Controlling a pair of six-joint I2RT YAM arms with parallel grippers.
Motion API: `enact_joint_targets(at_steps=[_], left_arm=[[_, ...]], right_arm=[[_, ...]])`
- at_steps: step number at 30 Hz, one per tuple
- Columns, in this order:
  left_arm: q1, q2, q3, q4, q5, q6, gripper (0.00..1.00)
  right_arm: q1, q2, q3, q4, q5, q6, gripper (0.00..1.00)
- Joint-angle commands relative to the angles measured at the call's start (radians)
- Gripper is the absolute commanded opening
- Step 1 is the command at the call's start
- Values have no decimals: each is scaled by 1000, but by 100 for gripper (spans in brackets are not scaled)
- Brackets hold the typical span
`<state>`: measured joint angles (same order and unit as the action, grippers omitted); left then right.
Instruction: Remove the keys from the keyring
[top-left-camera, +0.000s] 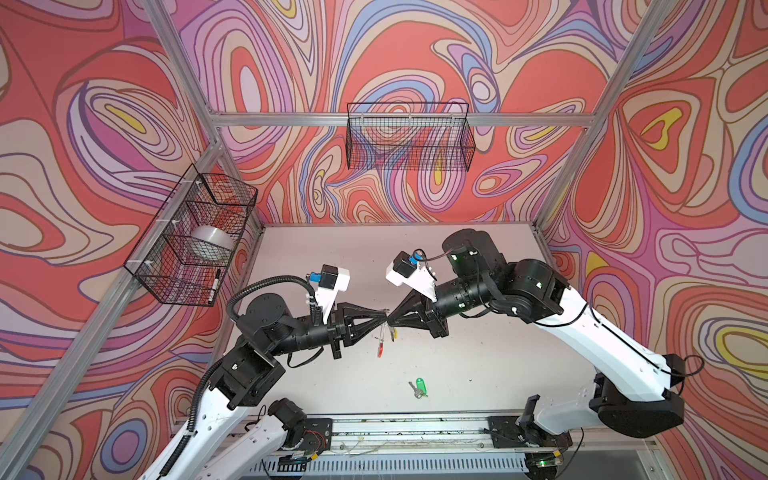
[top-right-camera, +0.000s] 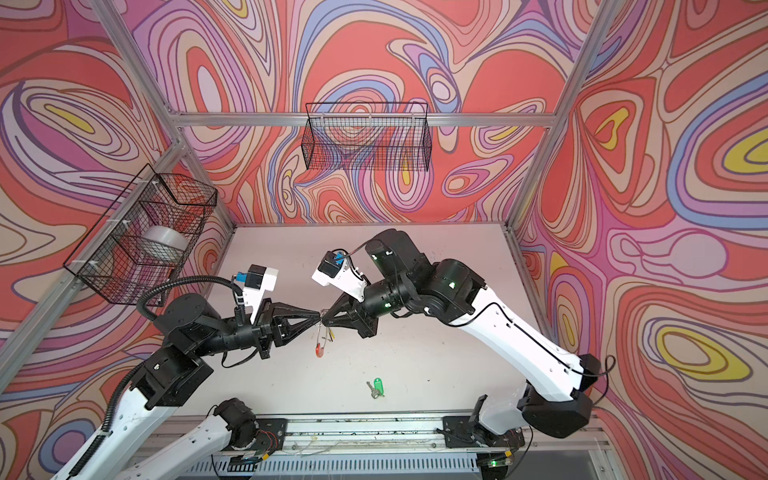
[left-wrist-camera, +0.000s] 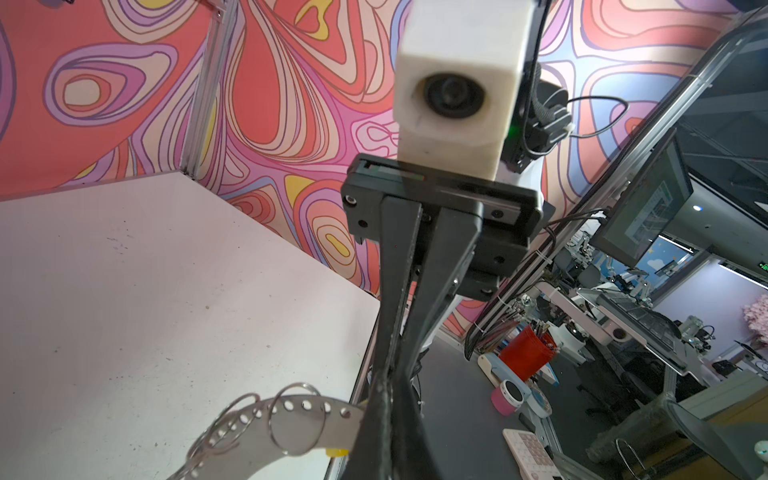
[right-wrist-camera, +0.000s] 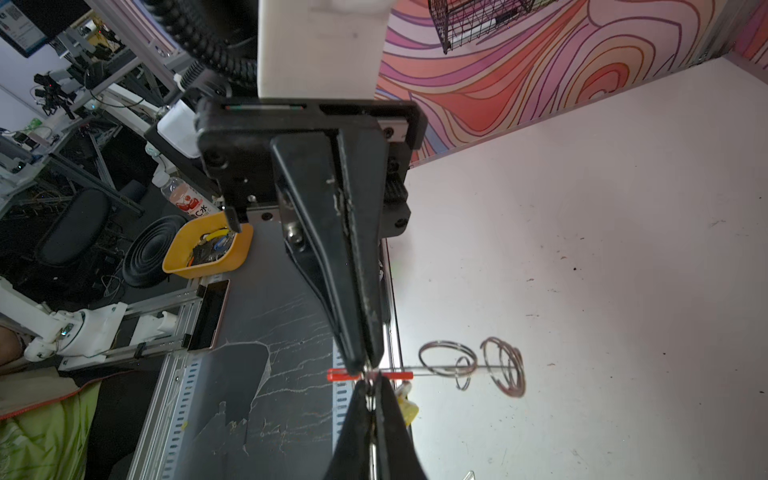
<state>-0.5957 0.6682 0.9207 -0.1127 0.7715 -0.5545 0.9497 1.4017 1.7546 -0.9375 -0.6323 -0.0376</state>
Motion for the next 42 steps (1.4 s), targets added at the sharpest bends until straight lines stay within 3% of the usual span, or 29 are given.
enact_joint_targets(at_steps=[1, 3, 7, 14, 20, 22, 27, 39, 42], left_arm=[[5, -25, 12, 172, -95, -45, 0], [5, -30, 17, 159, -103, -35, 0], [5, -29, 17, 155, -102, -39, 0], [6, -33, 24, 140, -108, -33, 0], [5, -35, 12, 153, -107, -39, 0], [4, -33, 11, 160, -103, -45, 0], [5, -39, 17, 149, -118, -39, 0], [6, -51, -6, 206, -158, -67, 0], [6, -57, 8, 165, -160, -44, 0]], right_arm=[[11, -42, -63, 127, -19, 30, 0], [12, -63, -111, 191, -19, 51, 3], [12, -91, -184, 306, -12, 102, 20], [12, -115, -244, 407, -23, 146, 20], [18, -114, -260, 456, -26, 171, 28], [21, -107, -260, 460, -5, 174, 25], [29, -92, -254, 452, 14, 166, 0], [106, -46, -286, 532, 42, 158, 0], [106, -82, -318, 505, 99, 157, 0]])
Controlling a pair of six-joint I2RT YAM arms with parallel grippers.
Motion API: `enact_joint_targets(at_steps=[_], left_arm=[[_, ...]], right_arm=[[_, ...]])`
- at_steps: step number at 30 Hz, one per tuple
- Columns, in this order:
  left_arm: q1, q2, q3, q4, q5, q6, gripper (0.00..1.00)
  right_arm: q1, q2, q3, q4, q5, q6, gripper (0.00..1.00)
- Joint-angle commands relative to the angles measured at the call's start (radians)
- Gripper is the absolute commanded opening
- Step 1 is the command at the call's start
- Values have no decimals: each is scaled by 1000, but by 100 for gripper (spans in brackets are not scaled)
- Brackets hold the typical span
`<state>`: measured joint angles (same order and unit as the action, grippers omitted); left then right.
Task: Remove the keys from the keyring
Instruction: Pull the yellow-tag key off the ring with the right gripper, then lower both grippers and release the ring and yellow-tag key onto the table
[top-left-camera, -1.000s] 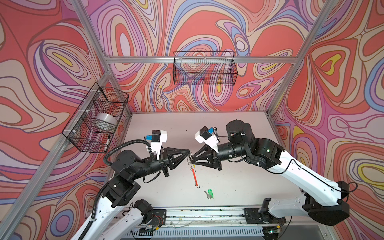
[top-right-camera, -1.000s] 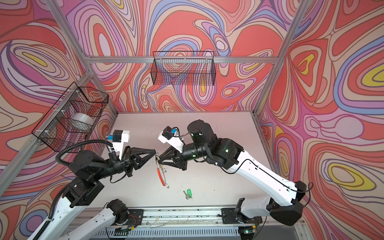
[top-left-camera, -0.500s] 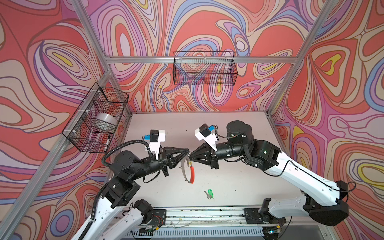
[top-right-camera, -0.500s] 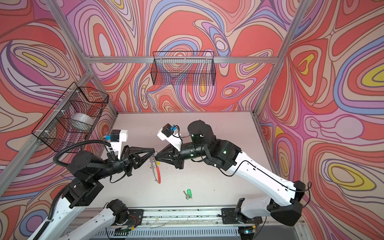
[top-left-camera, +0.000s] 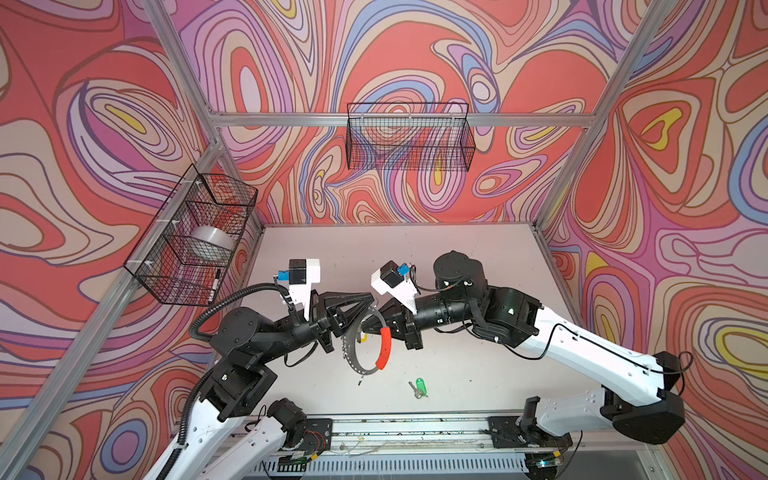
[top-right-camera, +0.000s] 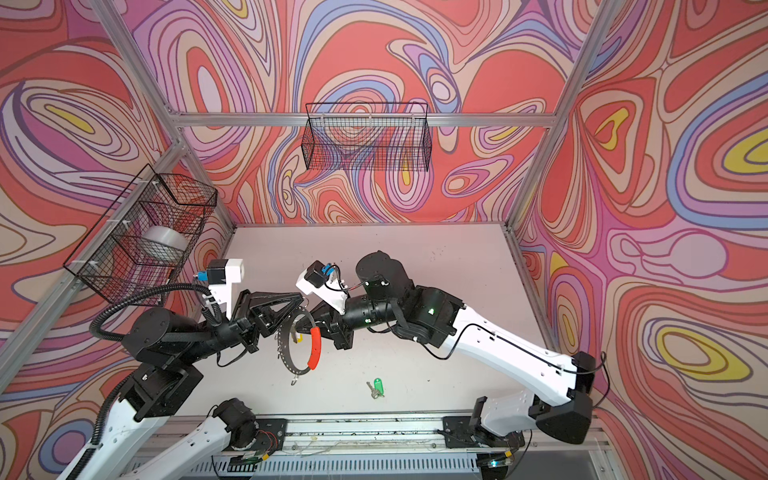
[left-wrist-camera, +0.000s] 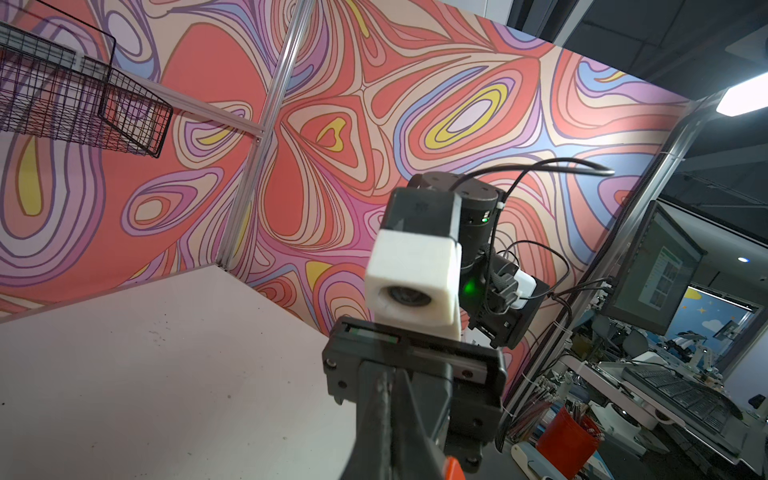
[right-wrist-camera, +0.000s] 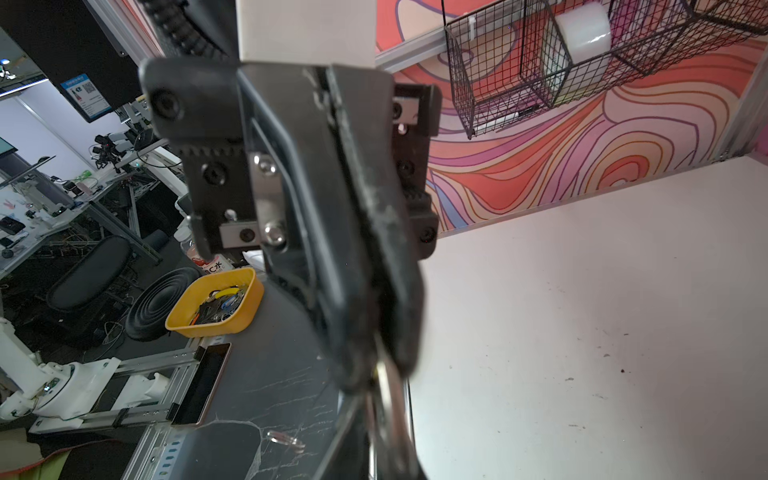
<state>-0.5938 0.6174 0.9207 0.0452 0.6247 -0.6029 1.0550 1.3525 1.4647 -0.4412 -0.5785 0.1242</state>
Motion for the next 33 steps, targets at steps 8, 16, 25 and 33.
enact_joint_targets(at_steps=[8, 16, 25, 33], left_arm=[[4, -16, 19, -177, -95, 103, 0], [4, -29, -80, -282, -195, 146, 0], [4, -33, -229, -348, -248, 100, 0], [3, 14, -264, -376, -303, 53, 0]], right_arm=[[-11, -167, -132, -82, 367, 30, 0], [-85, -238, -319, -159, 605, 144, 0], [-169, -44, -640, -84, 404, 402, 0], [-227, 127, -691, -18, 436, 441, 21]])
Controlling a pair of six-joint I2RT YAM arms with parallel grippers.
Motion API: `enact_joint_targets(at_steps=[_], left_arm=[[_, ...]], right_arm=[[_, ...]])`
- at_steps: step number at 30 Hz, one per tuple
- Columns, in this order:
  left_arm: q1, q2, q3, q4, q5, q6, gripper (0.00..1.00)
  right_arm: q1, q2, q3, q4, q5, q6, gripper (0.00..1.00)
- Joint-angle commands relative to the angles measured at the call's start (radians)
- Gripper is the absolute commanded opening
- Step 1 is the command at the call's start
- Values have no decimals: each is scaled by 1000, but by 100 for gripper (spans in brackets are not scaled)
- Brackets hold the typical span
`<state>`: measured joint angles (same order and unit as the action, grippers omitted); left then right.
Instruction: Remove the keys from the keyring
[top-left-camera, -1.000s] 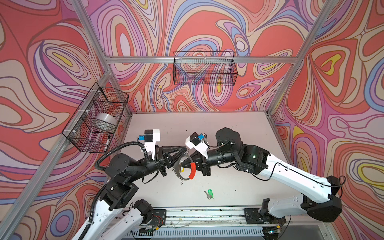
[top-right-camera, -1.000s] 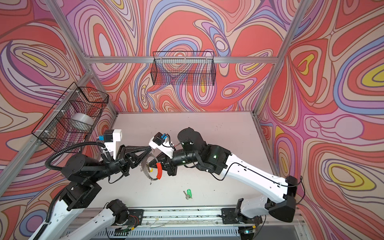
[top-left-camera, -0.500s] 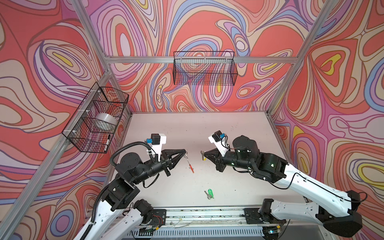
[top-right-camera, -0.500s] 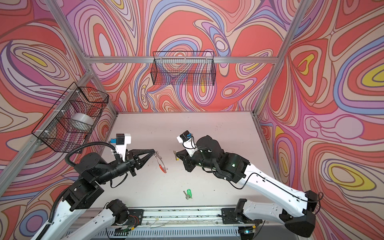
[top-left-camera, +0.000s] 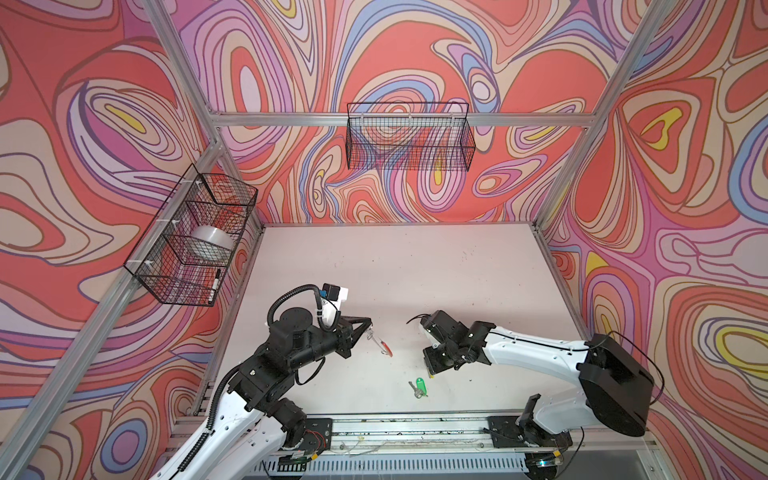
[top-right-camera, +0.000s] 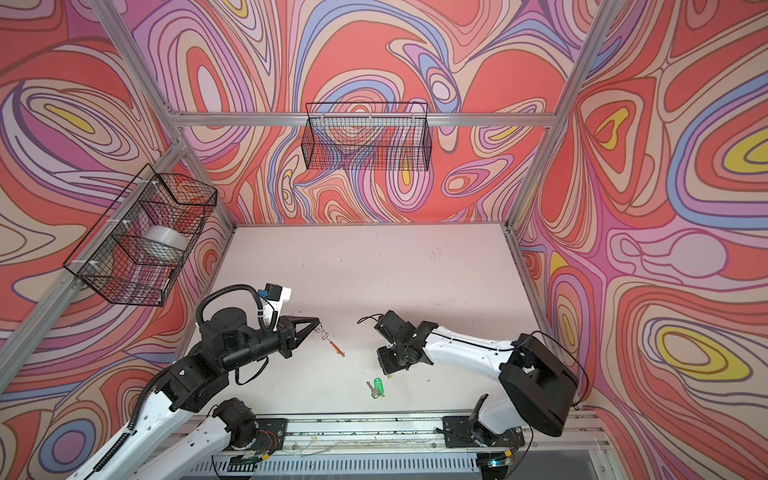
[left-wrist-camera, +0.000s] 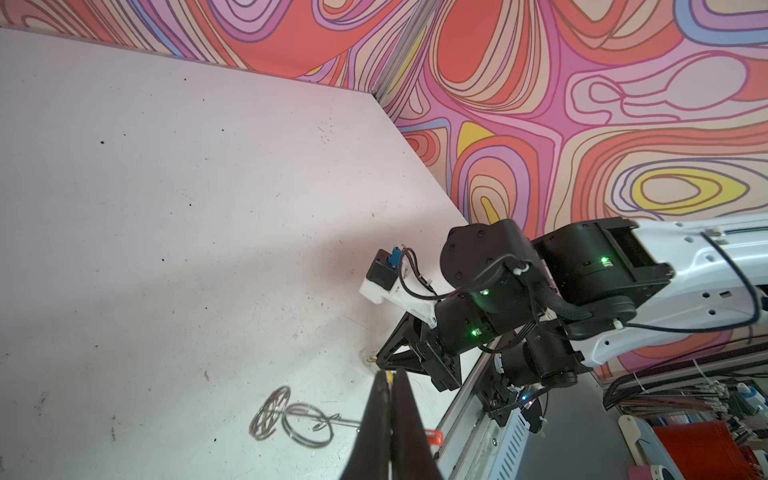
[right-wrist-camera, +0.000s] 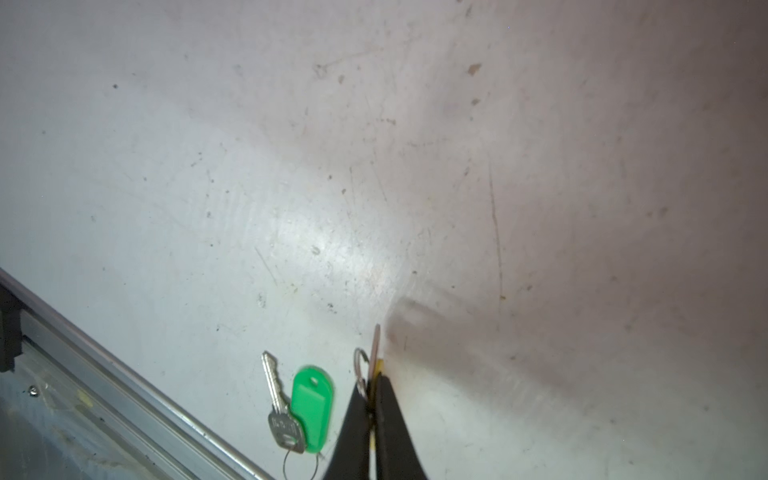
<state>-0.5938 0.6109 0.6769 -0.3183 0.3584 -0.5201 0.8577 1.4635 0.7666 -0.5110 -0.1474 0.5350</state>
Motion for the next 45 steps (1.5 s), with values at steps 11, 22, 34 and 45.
enact_joint_targets(at_steps=[11, 22, 34, 45], left_arm=[[3, 224, -132, 118, -99, -157, 0], [2, 556, -72, 302, -186, -156, 0], [23, 583, 13, 248, -360, -133, 100], [24, 281, 76, 217, -869, 185, 100]], right_arm=[[-31, -190, 138, -9, 178, -40, 90], [-31, -258, 132, 0, 213, -52, 92], [-31, -337, 149, 33, 324, -71, 98], [-31, -432, 177, 113, 662, -134, 98]])
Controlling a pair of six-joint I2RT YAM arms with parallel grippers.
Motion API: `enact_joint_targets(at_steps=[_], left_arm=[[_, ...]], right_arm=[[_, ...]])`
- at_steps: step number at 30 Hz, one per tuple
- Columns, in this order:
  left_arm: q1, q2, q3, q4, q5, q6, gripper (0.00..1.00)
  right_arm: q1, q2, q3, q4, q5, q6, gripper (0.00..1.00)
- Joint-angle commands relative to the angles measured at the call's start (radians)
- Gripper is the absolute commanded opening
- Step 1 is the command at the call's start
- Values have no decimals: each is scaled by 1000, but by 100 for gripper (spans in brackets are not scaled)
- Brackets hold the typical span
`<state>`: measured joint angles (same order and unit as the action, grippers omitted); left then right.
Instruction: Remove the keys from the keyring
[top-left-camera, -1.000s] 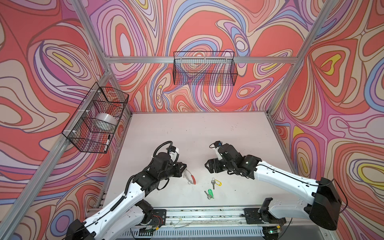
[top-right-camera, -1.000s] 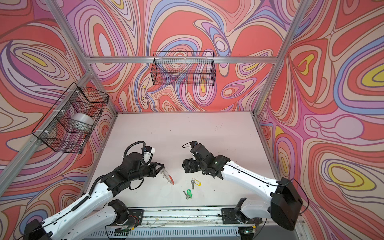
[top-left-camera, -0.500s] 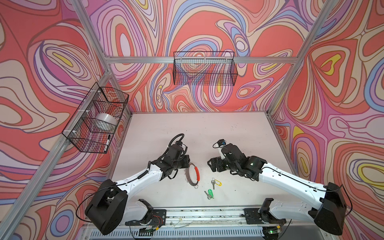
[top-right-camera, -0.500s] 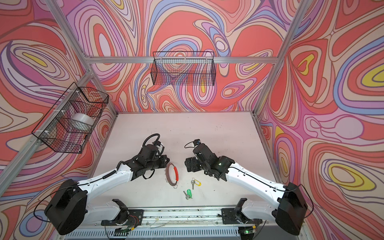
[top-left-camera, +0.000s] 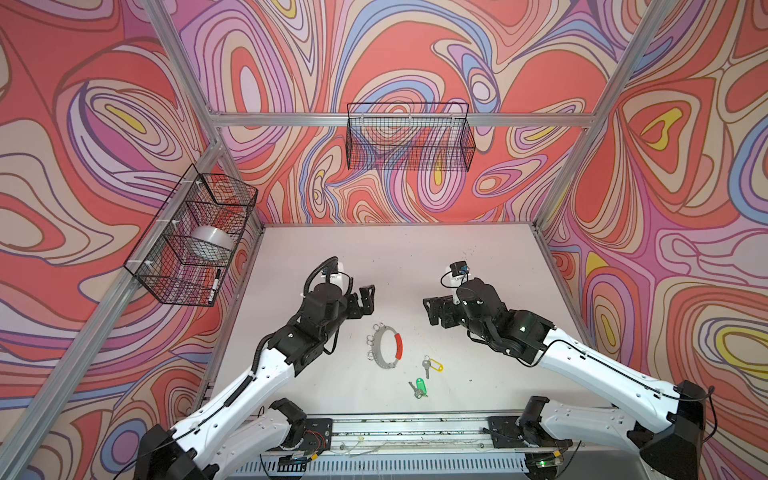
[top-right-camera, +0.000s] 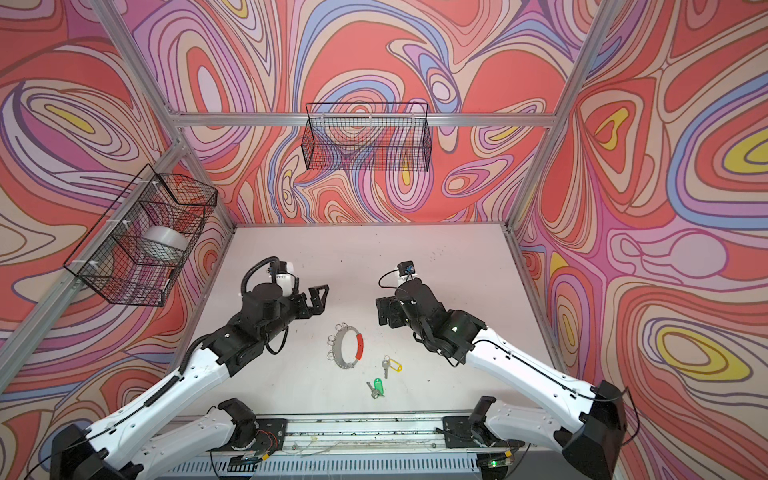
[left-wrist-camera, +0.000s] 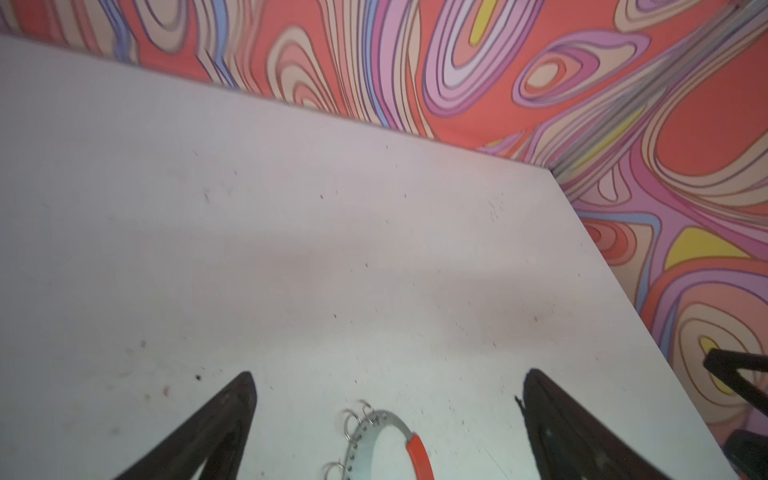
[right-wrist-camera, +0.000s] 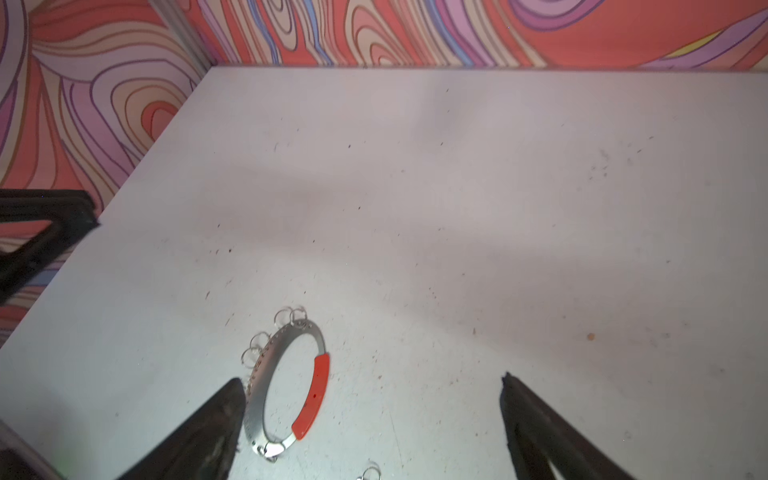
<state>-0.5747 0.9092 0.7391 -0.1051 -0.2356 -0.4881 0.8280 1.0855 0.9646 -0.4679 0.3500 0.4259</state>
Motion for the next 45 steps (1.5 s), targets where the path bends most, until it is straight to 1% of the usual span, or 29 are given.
enact_joint_targets(at_steps=[1, 3, 5, 7, 8, 11, 13, 16, 18, 20, 23, 24, 26, 28, 29, 30, 31, 32, 33, 34, 35, 36, 37, 38, 39, 41, 43, 44, 45], left_arm=[[17, -12, 10, 48, -317, 246, 100], [58, 11, -5, 126, -330, 382, 100], [105, 44, -28, 203, -332, 464, 100], [183, 91, -67, 254, -283, 493, 100], [214, 120, -85, 275, -280, 489, 100], [339, 235, -141, 345, -218, 465, 100], [389, 324, -171, 417, -168, 451, 100], [401, 460, -213, 601, -162, 492, 100], [404, 537, -273, 754, -162, 514, 100], [410, 565, -236, 715, -150, 532, 100], [417, 602, -302, 894, -130, 561, 100], [425, 590, -315, 896, -127, 536, 100], [479, 597, -322, 908, -41, 501, 100], [527, 598, -308, 863, 38, 460, 100], [542, 605, -331, 901, 82, 458, 100], [544, 632, -367, 1007, 110, 470, 100], [545, 653, -376, 1055, 100, 473, 100], [544, 625, -352, 949, 98, 457, 100], [547, 620, -352, 951, 100, 457, 100], [547, 643, -370, 1031, 96, 467, 100], [546, 640, -371, 1014, 85, 464, 100], [547, 619, -358, 954, 68, 444, 100], [547, 623, -362, 975, 65, 446, 100], [543, 641, -379, 1043, 58, 455, 100], [541, 637, -378, 1030, 38, 449, 100], [541, 622, -371, 989, 39, 443, 100], [541, 640, -382, 1044, 39, 451, 100], [541, 631, -377, 1016, 41, 446, 100], [541, 625, -372, 999, 42, 446, 100]], right_arm=[[-2, -72, -34, 101, 206, -30, 98], [-2, -80, -43, 144, 258, -60, 98], [-4, -56, -22, 133, 313, -63, 98], [-11, -27, 7, 111, 325, -65, 98], [-13, -20, 12, 109, 332, -62, 98], [-22, -17, 11, 112, 354, -59, 98], [-34, -29, 3, 114, 362, -56, 98], [-50, -59, -16, 121, 376, -52, 98], [-61, -78, -16, 113, 376, -56, 98], [-69, -88, -7, 99, 374, -58, 98], [-77, -102, -8, 106, 371, -70, 98], [-81, -106, -12, 116, 368, -76, 98], [-90, -107, -15, 129, 362, -76, 98], [-98, -105, -16, 152, 343, -89, 98], [-105, -100, -10, 159, 331, -95, 98], [-111, -93, -2, 164, 312, -104, 98], [-116, -85, 2, 175, 296, -121, 98], [-118, -78, 4, 189, 282, -135, 98], [-119, -73, 3, 210, 275, -148, 98], [-122, -69, 1, 226, 270, -154, 98], [-129, -65, -5, 244, 266, -153, 98], [-138, -61, -11, 268, 260, -153, 99], [-150, -56, -20, 289, 254, -153, 99], [-167, -50, -29, 309, 253, -153, 98], [-189, -43, -37, 338, 253, -158, 98], [-241, -26, -54, 377, 250, -150, 98], [-306, -17, -71, 420, 208, -147, 98], [-335, -13, -93, 466, 186, -171, 98], [-362, -2, -121, 520, 191, -211, 98]])
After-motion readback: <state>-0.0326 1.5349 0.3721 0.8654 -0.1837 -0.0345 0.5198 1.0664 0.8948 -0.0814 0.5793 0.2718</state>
